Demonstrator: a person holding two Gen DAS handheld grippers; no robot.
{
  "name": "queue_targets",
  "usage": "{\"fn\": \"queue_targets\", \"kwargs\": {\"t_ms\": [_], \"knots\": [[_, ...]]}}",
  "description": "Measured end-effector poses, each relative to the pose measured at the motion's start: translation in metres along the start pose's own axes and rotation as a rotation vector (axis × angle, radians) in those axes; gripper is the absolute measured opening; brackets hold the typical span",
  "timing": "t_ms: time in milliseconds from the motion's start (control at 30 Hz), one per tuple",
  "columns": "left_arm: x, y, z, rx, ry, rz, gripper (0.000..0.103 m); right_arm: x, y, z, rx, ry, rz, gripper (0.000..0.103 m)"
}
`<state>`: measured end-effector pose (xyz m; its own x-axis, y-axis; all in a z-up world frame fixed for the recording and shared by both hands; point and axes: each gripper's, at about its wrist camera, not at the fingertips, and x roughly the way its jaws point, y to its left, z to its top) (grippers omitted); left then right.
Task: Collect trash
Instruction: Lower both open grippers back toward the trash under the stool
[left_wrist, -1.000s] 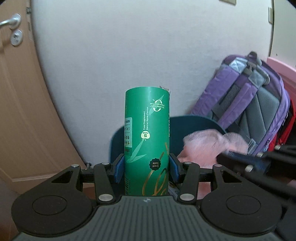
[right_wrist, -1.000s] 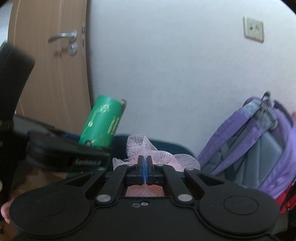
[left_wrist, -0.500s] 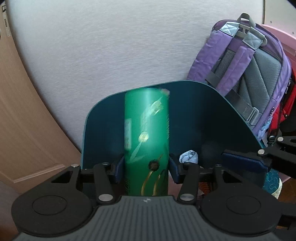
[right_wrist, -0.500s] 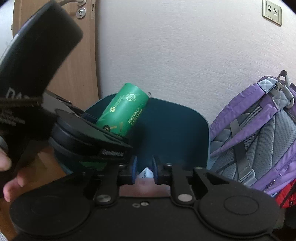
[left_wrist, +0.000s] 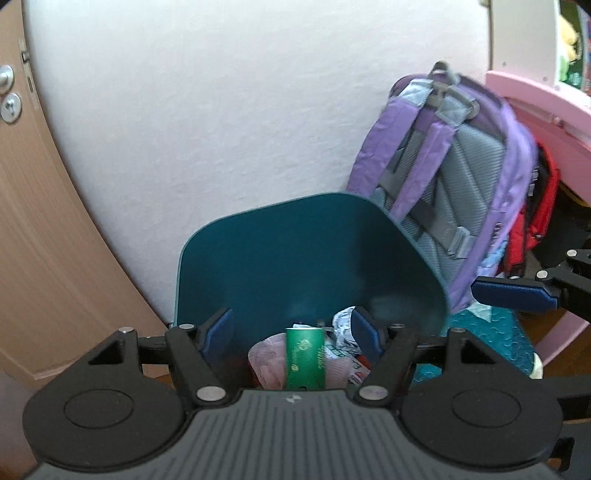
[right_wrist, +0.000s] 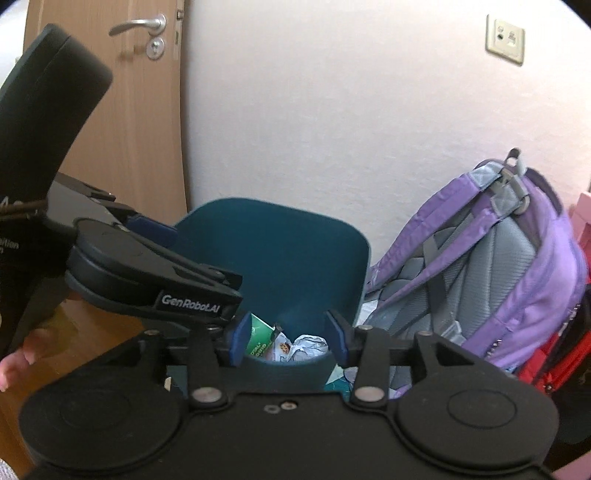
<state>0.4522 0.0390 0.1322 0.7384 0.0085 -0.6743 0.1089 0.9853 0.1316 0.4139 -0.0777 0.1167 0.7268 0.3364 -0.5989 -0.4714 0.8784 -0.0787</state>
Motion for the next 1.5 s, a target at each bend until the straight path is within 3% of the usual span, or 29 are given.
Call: {"fn": "queue_targets", "kwargs": {"t_ms": [400, 833, 933, 1200, 1333, 1500], "knots": [[-0.086, -0.026, -0.032, 0.020, -0.046, -0.020, 0.070, -0.088, -0.001, -0.024, 0.013, -0.045, -0.015, 0.052], [-0.124, -0.057, -0.096, 0.027, -0.042, -0.082, 0.070, -0.140, 0.000, -0.089, 0.037, -0.018, 0.004, 0.065], [-0.118, -0.066, -0.115, 0.019, -0.036, -0.090, 0.082, -0.140, -0.003, -0.111, 0.051, 0.007, 0.008, 0.075], [-0.064, -0.100, -0.170, 0.068, 0.025, -0.100, 0.082, -0.104, -0.023, -0.191, 0.144, 0.138, 0.001, 0.086], [-0.033, -0.116, -0.197, 0.082, 0.066, -0.129, 0.082, -0.079, -0.031, -0.231, 0.168, 0.191, -0.010, 0.100], [0.009, -0.135, -0.229, 0.112, 0.143, -0.181, 0.082, -0.037, -0.048, -0.279, 0.234, 0.301, -0.024, 0.101]]}}
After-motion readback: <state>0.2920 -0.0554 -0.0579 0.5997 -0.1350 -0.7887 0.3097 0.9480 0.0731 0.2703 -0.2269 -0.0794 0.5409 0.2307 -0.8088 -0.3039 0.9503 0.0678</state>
